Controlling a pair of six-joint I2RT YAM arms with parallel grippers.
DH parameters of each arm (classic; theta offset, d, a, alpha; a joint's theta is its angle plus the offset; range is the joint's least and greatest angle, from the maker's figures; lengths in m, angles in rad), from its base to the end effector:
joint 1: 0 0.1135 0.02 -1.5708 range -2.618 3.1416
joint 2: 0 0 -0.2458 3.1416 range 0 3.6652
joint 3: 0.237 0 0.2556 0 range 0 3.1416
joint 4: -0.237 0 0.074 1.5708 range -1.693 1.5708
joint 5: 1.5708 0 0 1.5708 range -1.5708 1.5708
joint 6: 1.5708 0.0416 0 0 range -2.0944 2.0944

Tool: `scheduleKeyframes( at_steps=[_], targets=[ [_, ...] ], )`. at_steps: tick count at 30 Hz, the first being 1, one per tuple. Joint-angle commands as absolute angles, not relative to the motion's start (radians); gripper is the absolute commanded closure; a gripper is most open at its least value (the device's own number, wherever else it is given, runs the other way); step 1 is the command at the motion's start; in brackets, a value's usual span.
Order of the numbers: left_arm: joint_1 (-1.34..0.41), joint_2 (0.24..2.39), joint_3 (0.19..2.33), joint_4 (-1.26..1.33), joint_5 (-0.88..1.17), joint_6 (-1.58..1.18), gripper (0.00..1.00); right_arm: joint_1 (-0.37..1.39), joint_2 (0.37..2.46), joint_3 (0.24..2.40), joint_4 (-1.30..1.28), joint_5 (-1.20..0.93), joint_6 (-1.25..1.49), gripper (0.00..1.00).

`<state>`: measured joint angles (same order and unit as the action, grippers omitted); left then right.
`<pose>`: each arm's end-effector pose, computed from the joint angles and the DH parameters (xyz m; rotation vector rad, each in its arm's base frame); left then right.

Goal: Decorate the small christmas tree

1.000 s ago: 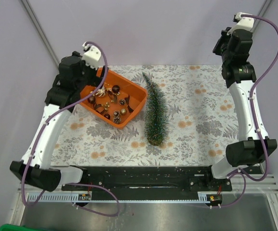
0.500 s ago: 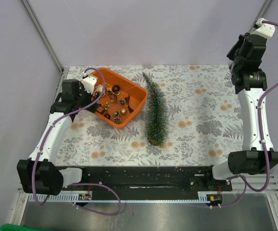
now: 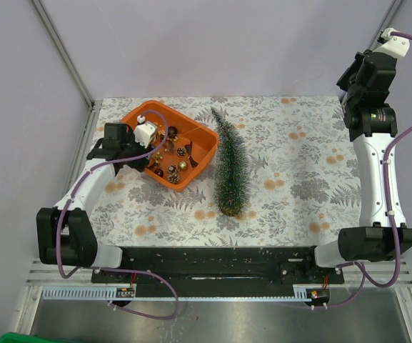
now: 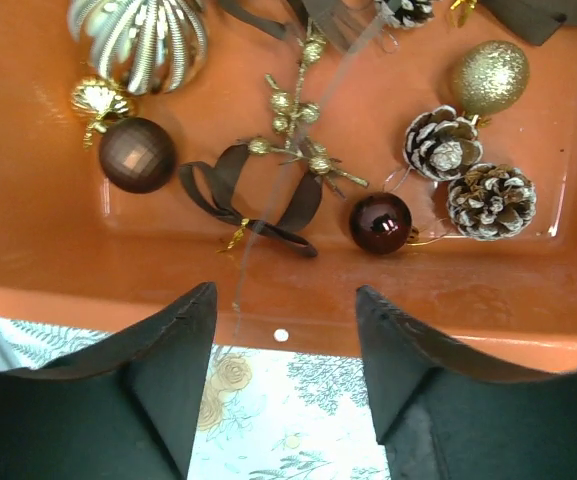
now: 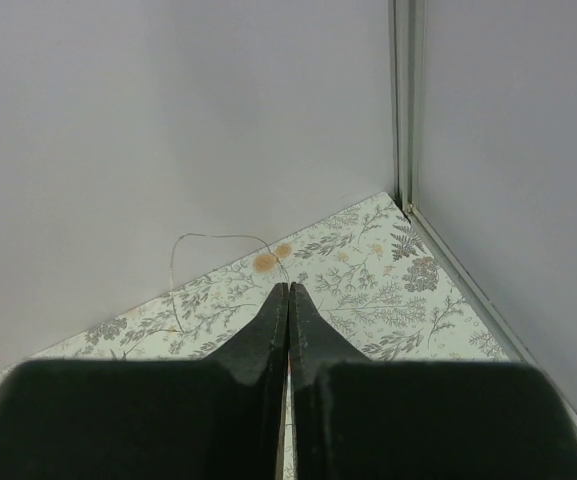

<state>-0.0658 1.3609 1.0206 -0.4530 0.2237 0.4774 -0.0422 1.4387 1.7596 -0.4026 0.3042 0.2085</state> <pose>0.3021 -0.0292 0.2459 0.7307 2.2229 -0.0614 0.3170 -0.0259 0.4832 0.4333 1.5923 -0.1246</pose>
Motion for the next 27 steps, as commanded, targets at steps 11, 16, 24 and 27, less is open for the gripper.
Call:
scheduleKeyframes(
  at_steps=[11, 16, 24, 27],
  targets=[
    [-0.095, 1.224, 1.035, -0.485, 0.385, 0.5, 1.0, -0.055, 1.399, 1.778, -0.385, 0.316, 0.224, 1.0],
    [-0.176, 1.128, 1.054, -0.609, 0.419, 0.466, 1.0, -0.06, 1.394, 1.773, -0.382, 0.322, 0.224, 1.0],
    [-0.483, 1.066, 0.989, -0.703, 0.384, 0.364, 1.0, -0.064, 1.401, 1.779, -0.383, 0.318, 0.229, 1.0],
    [-0.543, 1.08, 0.991, -0.69, 0.359, 0.33, 1.0, -0.066, 1.401, 1.781, -0.383, 0.321, 0.226, 1.0]
  ],
)
